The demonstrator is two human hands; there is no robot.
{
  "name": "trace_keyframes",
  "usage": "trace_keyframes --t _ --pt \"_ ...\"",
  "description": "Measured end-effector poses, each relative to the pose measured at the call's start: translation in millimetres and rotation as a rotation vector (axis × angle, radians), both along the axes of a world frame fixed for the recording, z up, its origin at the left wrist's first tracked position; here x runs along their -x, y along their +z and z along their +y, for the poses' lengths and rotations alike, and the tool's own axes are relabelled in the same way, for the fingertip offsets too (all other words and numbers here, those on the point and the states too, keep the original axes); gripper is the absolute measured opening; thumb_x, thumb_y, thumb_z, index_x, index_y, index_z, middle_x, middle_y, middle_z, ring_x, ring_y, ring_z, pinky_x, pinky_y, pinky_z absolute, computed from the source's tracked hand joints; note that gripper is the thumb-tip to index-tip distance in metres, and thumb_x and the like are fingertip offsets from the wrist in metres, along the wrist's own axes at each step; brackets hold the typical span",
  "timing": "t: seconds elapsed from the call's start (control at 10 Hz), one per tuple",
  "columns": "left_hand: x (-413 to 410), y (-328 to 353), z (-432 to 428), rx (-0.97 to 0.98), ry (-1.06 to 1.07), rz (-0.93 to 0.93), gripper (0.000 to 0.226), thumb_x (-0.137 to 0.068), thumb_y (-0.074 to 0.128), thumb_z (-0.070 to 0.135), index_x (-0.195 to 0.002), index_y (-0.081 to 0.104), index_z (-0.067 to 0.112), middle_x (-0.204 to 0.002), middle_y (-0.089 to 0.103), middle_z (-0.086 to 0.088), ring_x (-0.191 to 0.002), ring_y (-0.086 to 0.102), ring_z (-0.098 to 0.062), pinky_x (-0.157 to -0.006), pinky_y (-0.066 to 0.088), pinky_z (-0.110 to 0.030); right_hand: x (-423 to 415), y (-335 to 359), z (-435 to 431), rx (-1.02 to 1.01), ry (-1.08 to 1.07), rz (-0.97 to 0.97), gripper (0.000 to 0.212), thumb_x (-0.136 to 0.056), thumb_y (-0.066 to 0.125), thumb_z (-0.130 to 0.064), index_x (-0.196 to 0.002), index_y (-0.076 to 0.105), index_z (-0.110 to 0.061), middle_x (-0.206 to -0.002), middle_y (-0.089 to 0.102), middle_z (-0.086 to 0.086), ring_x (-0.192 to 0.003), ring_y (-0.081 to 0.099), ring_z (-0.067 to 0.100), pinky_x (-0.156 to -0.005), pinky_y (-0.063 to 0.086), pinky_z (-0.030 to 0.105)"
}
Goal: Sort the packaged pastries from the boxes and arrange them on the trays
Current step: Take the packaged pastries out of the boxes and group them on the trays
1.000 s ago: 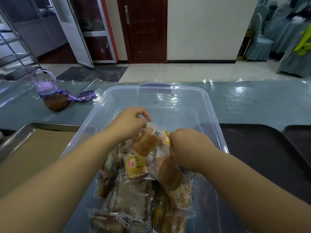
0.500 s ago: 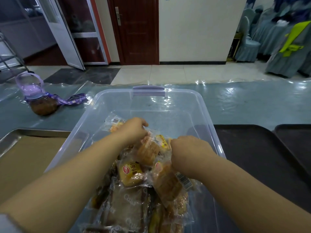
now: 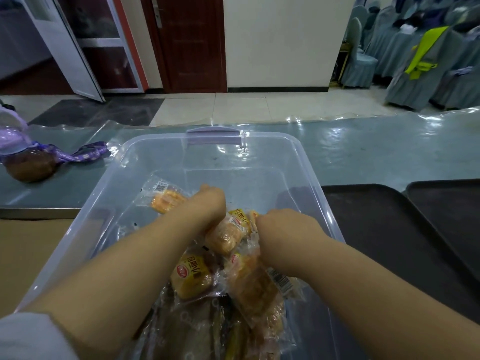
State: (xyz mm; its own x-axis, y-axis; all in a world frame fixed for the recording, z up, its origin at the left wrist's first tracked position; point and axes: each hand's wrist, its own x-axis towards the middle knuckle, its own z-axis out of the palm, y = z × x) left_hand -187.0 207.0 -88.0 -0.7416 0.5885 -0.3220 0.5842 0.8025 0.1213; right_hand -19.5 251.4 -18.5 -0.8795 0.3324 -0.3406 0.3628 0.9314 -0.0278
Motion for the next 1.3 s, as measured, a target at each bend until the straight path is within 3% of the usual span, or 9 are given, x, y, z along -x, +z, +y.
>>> trace_keyframes --t 0.2,0.3,0.4,0.5,0.6,0.7,0.9,1.1,1.3 --pt "-1 -2 2 -0.029 -0.069 0.011 0.018 -0.084 0.062 0.01 -0.101 0.064 0.011 -0.101 0.063 -0.008 -0.09 0.061 -0.025 -0.083 0.054 -0.035 0 1 0 0.003 -0.036 0.019 0.011 -0.088 0.049 -0.011 -0.079 0.044 -0.015 -0.073 0.04 -0.001 -0.072 0.046 0.021 -0.065 0.04 0.033" --pt "-9 15 -12 -0.125 -0.068 0.052 0.013 -0.087 0.062 0.019 -0.097 0.062 0.01 -0.094 0.062 -0.008 -0.086 0.06 -0.025 -0.079 0.053 -0.036 -1 -2 1 -0.009 -0.087 0.088 0.021 -0.085 0.049 -0.006 -0.067 0.042 -0.014 -0.071 0.042 0.0 -0.06 0.042 0.017 -0.057 0.039 0.031" --pt "-15 40 -32 -0.24 -0.097 0.104 0.013 -0.09 0.057 0.02 -0.086 0.062 0.008 -0.084 0.063 -0.009 -0.079 0.06 -0.026 -0.072 0.052 -0.035 -3 -1 2 0.024 -0.135 0.156 0.008 -0.085 0.053 -0.008 -0.08 0.057 -0.013 -0.077 0.053 0.002 -0.068 0.053 0.022 -0.054 0.038 0.026" --pt "-26 67 -56 -0.376 -0.092 0.141 0.016 -0.09 0.056 0.019 -0.075 0.057 0.012 -0.077 0.061 -0.005 -0.074 0.058 -0.025 -0.062 0.045 -0.03 -10 6 -1 0.029 -0.158 0.233 0.015 -0.085 0.055 -0.007 -0.093 0.065 -0.015 -0.093 0.062 0.004 -0.08 0.06 0.025 -0.06 0.045 0.028" --pt "-43 92 -82 -0.509 -0.107 0.24 0.013 -0.089 0.058 0.02 -0.077 0.058 0.015 -0.075 0.06 -0.003 -0.073 0.055 -0.022 -0.056 0.037 -0.029 -25 20 -7 0.024 -0.163 0.415 0.015 -0.091 0.055 -0.018 -0.099 0.068 -0.019 -0.101 0.061 0.001 -0.09 0.058 0.024 -0.068 0.045 0.031" --pt "-62 112 -104 -0.635 -0.141 0.353 0.013 -0.089 0.06 0.024 -0.083 0.062 0.013 -0.079 0.063 -0.001 -0.075 0.056 -0.019 -0.058 0.041 -0.03 -46 34 -13 0.002 -0.133 0.673 0.016 -0.094 0.055 -0.025 -0.097 0.069 -0.019 -0.099 0.06 -0.001 -0.093 0.054 0.02 -0.073 0.045 0.033" --pt "-104 145 -120 -0.839 -0.176 0.468 0.019 -0.085 0.066 0.035 -0.08 0.058 0.017 -0.081 0.058 0.005 -0.075 0.052 -0.014 -0.058 0.033 -0.025 -85 55 -15 -0.043 -0.118 1.059 0.012 -0.091 0.06 -0.024 -0.089 0.07 -0.017 -0.086 0.059 -0.006 -0.085 0.051 0.013 -0.07 0.042 0.029" --pt "-159 162 -103 -0.899 -0.198 0.479 0.02 -0.085 0.064 0.038 -0.081 0.06 0.019 -0.078 0.057 0.01 -0.072 0.053 -0.01 -0.059 0.034 -0.011 -139 72 8 0.007 -0.18 1.191 0.007 -0.09 0.061 -0.02 -0.087 0.067 -0.021 -0.084 0.054 -0.012 -0.073 0.045 0.002 -0.062 0.033 0.01" --pt "-236 170 -53 -0.985 -0.188 0.441 0.016 -0.085 0.065 0.035 -0.084 0.062 0.02 -0.078 0.059 0.009 -0.07 0.054 -0.008 -0.059 0.037 -0.016 -216 63 58 0.123 -0.272 1.217 0.003 -0.089 0.063 -0.023 -0.087 0.064 -0.025 -0.08 0.053 -0.017 -0.069 0.046 -0.005 -0.059 0.033 0.007"
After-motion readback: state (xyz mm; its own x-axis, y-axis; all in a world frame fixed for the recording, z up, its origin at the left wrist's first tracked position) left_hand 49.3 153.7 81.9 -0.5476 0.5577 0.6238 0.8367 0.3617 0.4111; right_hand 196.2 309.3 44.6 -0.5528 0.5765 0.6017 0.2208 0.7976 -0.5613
